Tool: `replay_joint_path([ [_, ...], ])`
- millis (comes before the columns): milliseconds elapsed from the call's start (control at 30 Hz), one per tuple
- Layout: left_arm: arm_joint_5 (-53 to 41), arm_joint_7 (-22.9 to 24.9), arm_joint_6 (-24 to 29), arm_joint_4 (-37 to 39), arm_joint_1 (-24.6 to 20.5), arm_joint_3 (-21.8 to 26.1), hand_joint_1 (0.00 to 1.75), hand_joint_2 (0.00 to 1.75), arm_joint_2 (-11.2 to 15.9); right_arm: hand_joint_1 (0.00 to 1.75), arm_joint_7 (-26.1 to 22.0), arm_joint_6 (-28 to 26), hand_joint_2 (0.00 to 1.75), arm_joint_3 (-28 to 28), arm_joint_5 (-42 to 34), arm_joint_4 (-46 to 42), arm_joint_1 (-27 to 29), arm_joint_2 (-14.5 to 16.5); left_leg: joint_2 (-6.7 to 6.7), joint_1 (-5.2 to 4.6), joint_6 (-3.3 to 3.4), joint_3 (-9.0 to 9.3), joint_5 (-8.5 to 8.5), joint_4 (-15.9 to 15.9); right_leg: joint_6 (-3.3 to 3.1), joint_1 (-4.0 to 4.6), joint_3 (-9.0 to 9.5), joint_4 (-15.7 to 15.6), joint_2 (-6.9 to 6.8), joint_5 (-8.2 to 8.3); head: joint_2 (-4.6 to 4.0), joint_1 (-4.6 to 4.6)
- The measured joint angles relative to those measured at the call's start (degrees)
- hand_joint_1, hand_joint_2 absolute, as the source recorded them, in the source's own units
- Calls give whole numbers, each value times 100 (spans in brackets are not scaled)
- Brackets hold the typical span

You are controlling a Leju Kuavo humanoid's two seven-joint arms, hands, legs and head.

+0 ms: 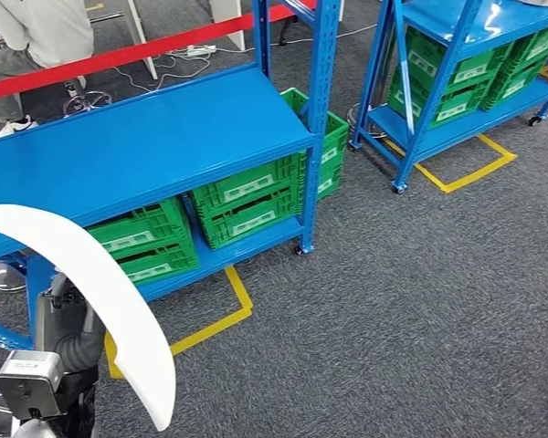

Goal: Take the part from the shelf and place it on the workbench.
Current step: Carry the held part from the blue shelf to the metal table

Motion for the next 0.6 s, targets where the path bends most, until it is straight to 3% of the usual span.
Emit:
replay_joint_path([
  [67,-2,-1,0,-1,1,0,164,175,3,0,-3,0,0,-4,-1,-1,-10,0,-199,7,60,336,334,-750,20,13,-16,22,112,4,0,4],
  [133,-15,-1,0,-2,-1,-1,164,175,5,0,-10,0,0,-10,-5,-5,-15,0,-315,5,89,465,390,-1090,75,11,-82,45,205,26,0,5],
  [200,-43,0,0,-2,-6,-1,164,175,8,0,-15,-1,0,-13,-15,-13,1,-2,-226,4,119,463,401,-1151,143,-3,-157,48,264,52,0,1],
  [267,-65,-3,-4,-3,-14,0,164,175,12,0,-16,-2,0,-12,-21,-22,8,-5,-104,23,177,476,438,-1207,204,-4,-274,209,101,-73,0,25],
  [333,-60,-5,-37,-4,-16,0,164,175,16,0,-24,-2,0,-14,-25,-30,-6,-7,33,29,212,472,448,-1230,271,-17,-569,812,-137,-440,0,54],
  [367,-36,-6,-75,-4,-15,-1,164,175,22,0,-31,-2,0,-17,-26,-32,-13,-7,103,25,221,464,446,-1227,305,-31,-760,1218,-186,-637,0,61],
  [400,2,-5,-121,-4,-11,-1,164,175,30,0,-37,-2,0,-19,-25,-31,-14,-7,176,21,221,458,445,-1226,333,-45,-908,1542,-206,-761,0,60],
  [433,51,-5,-170,-4,-8,-1,164,175,37,0,-42,-2,0,-21,-22,-31,-12,-7,245,19,219,455,444,-1225,355,-56,-962,1688,-219,-779,0,60],
  [467,102,-4,-217,-4,-7,-1,164,175,43,0,-43,-2,0,-21,-19,-31,-7,-7,315,19,214,457,441,-1223,368,-66,-887,1584,-244,-682,0,61],
  [533,164,-3,-284,-4,-1,0,164,175,49,0,-44,-2,0,-21,-13,-31,0,-8,439,17,186,479,425,-1217,375,-80,-431,806,-413,-320,0,62],
  [600,165,0,-335,-6,4,0,164,175,68,0,-47,-2,0,-25,-6,-31,-8,-7,536,-14,124,508,400,-1203,326,-75,-56,157,-632,-114,0,47],
])
